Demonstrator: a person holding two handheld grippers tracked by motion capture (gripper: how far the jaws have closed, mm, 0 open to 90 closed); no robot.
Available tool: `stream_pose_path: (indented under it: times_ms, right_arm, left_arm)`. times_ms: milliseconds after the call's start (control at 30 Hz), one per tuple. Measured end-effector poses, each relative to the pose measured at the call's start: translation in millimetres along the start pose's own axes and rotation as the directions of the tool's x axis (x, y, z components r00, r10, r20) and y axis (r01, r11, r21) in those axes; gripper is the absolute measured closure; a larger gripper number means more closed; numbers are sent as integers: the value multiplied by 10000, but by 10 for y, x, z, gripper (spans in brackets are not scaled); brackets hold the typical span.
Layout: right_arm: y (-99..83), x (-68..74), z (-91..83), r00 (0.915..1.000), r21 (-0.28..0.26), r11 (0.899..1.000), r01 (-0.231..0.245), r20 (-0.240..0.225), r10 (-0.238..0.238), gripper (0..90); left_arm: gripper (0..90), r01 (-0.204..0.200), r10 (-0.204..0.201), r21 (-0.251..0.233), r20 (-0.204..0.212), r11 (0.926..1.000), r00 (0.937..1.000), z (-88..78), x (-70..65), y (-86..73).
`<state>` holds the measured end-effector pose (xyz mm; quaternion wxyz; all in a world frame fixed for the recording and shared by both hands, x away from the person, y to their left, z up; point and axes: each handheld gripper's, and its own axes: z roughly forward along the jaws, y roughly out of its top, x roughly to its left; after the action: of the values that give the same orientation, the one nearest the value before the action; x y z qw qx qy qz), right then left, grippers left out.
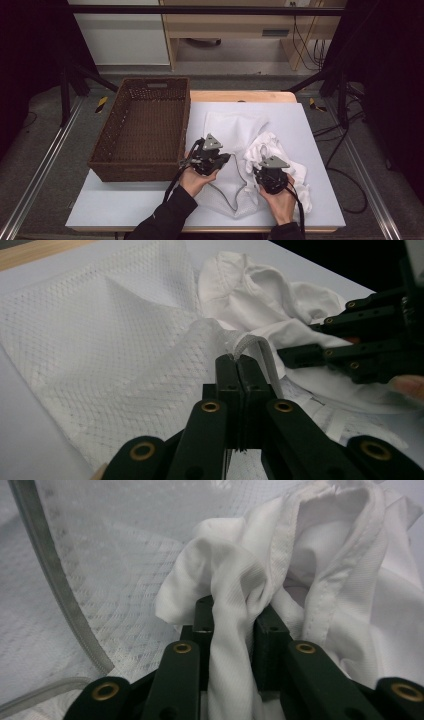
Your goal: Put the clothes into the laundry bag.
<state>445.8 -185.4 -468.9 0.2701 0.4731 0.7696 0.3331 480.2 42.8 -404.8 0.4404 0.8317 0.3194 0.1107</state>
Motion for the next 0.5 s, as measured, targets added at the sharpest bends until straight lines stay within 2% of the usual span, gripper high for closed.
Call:
stream_pose_path:
  times_ms: [67,100,167,233,300,367,433,500]
  right_arm:
    - [17,-67,-110,9993,-513,9985,-198,-338,180,780]
    - [25,-106,-197,9982,-980,9949,-233,-574,177,781]
    - [46,-174,-418,9954,-1887,9815,-329,-951,151,782]
    - [56,-220,-662,9892,-2738,9604,-512,-1464,110,782]
    - [48,-213,-798,9812,-3181,9466,-537,-1928,-91,781]
    - [33,-153,-877,9678,-3439,9380,-423,-2473,-470,781]
    - [28,-55,-877,9550,-3471,9377,-136,-2825,-907,779]
    - [15,59,-819,9439,-3352,9417,276,-3015,-1350,779]
  left_arm:
    - [894,6,-6,7,-31,10000,10000,10,10,17]
    - [894,19,-18,15,-59,10000,10000,19,22,29]
    - [894,177,-176,53,-32,9998,9998,49,49,61]
    - [894,276,-275,141,-80,9995,9996,88,62,104]
    - [894,231,-229,181,-149,9996,9996,126,56,156]
    - [894,244,-240,184,-213,9995,9995,148,37,217]
    - [894,239,-233,185,-293,9995,9993,152,15,277]
    - [894,231,-226,148,-311,9996,9993,138,-4,327]
